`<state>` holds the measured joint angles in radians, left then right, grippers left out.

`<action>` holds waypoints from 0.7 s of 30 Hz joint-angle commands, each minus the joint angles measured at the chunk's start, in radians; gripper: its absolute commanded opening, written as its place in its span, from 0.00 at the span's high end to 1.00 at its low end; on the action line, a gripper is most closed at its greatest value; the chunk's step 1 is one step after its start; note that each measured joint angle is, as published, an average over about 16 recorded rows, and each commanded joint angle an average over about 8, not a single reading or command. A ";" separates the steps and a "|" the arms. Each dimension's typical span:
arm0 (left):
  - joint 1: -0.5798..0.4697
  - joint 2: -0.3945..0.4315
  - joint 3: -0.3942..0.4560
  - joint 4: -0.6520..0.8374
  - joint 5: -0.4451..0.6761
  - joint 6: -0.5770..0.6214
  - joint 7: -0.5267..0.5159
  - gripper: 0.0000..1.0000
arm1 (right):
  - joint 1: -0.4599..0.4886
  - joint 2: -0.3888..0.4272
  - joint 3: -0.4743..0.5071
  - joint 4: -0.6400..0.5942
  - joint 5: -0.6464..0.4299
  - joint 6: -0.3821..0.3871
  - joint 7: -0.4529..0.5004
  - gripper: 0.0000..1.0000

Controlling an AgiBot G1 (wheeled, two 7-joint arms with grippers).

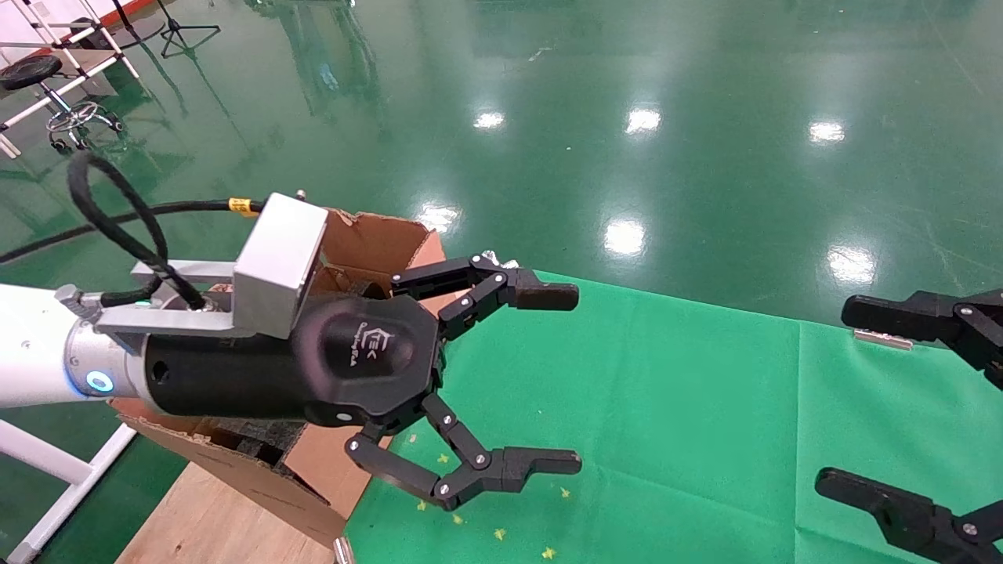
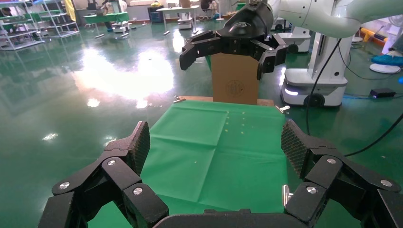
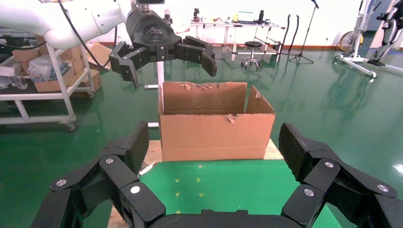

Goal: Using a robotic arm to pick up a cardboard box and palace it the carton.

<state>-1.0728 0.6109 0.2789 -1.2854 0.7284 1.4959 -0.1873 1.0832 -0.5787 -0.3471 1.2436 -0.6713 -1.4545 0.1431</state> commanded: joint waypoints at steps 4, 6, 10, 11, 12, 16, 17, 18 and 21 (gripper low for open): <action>-0.001 0.000 0.000 0.001 0.001 0.000 0.000 0.00 | 0.000 0.000 0.000 0.000 0.000 0.000 0.000 0.00; -0.001 0.000 0.001 0.001 0.002 -0.001 0.000 0.00 | 0.000 0.000 0.000 0.000 0.000 0.000 0.000 0.00; -0.001 0.000 0.001 0.002 0.002 -0.001 -0.001 0.00 | 0.000 0.000 0.000 0.000 0.000 0.000 0.000 0.00; -0.001 0.000 0.001 0.002 0.002 -0.001 -0.001 0.00 | 0.000 0.000 0.000 0.000 0.000 0.000 0.000 0.00; -0.001 0.000 0.001 0.002 0.002 -0.001 -0.001 0.00 | 0.000 0.000 0.000 0.000 0.000 0.000 0.000 0.00; -0.002 0.000 0.001 0.002 0.003 -0.001 -0.001 0.00 | 0.000 0.000 0.000 0.000 0.000 0.000 0.000 0.00; -0.002 0.000 0.001 0.002 0.003 -0.001 -0.001 0.00 | 0.000 0.000 0.000 0.000 0.000 0.000 0.000 0.00; -0.002 0.000 0.001 0.002 0.003 -0.001 -0.001 0.00 | 0.000 0.000 0.000 0.000 0.000 0.000 0.000 0.00; -0.002 0.000 0.001 0.003 0.003 -0.001 -0.001 0.00 | 0.000 0.000 0.000 0.000 0.000 0.000 0.000 0.00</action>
<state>-1.0747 0.6112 0.2799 -1.2829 0.7313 1.4947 -0.1878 1.0832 -0.5787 -0.3471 1.2436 -0.6713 -1.4545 0.1431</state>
